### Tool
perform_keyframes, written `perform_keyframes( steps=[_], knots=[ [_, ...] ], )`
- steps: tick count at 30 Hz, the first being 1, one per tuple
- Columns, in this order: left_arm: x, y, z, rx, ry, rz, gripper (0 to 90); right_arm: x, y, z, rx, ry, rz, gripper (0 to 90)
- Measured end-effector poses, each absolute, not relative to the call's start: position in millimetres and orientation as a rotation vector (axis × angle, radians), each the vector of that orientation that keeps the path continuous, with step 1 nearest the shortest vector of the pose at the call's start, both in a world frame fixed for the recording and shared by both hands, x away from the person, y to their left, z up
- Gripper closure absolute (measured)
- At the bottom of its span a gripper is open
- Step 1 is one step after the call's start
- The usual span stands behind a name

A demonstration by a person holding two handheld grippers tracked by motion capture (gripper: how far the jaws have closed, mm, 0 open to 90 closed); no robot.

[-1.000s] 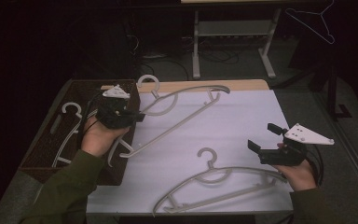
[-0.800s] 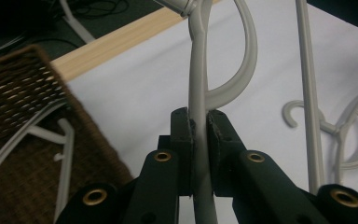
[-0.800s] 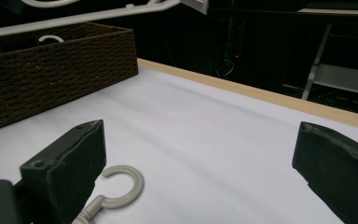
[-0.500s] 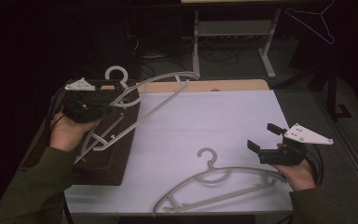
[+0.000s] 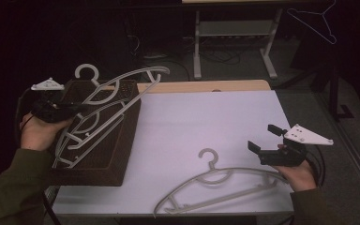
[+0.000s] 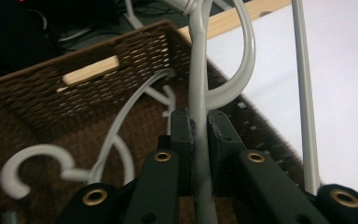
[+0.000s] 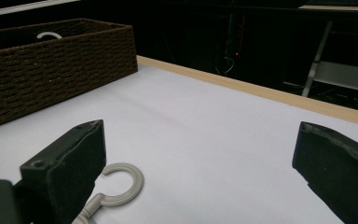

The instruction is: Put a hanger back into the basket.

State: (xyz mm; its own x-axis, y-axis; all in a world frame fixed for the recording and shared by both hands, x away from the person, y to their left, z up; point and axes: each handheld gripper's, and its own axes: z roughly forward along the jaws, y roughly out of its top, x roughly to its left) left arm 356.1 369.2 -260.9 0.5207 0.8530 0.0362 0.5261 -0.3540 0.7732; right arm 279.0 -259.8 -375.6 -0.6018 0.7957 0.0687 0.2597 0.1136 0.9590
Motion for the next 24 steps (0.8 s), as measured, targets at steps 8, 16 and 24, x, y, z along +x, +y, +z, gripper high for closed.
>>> perform_keyframes(
  steps=[8,16,24],
  knots=[
    [356.7,396.4,-268.6,2.062,1.167,0.634,82.5,279.2,-259.6,-376.1,1.029,1.926,1.504,2.1],
    [355.2,427.6,-276.5,2.050,1.227,0.679,82.5,279.5,-259.6,-376.8,1.024,1.929,1.498,2.1],
    [352.3,446.6,-287.3,2.089,1.252,0.691,82.5,279.8,-259.0,-377.1,1.030,1.931,1.498,2.1]
  ],
)
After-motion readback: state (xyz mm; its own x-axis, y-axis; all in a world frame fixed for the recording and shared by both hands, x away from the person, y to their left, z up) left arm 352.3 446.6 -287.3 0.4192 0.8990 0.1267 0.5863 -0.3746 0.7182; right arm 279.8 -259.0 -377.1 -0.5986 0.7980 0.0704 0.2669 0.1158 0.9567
